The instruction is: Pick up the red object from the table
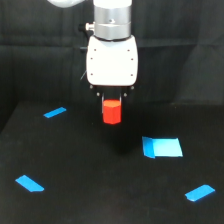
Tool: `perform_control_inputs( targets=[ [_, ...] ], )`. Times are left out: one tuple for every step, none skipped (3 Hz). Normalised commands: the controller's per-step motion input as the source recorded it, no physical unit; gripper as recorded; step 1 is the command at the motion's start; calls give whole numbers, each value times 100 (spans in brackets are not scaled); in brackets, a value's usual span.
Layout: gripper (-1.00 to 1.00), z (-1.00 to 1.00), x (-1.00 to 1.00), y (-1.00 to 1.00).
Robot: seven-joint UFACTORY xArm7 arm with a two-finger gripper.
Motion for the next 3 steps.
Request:
perform_control_inputs(
  targets=[
    [-96, 35, 15, 11],
    [-100, 25, 10, 11],
    [-100, 20, 10, 10]
  ],
)
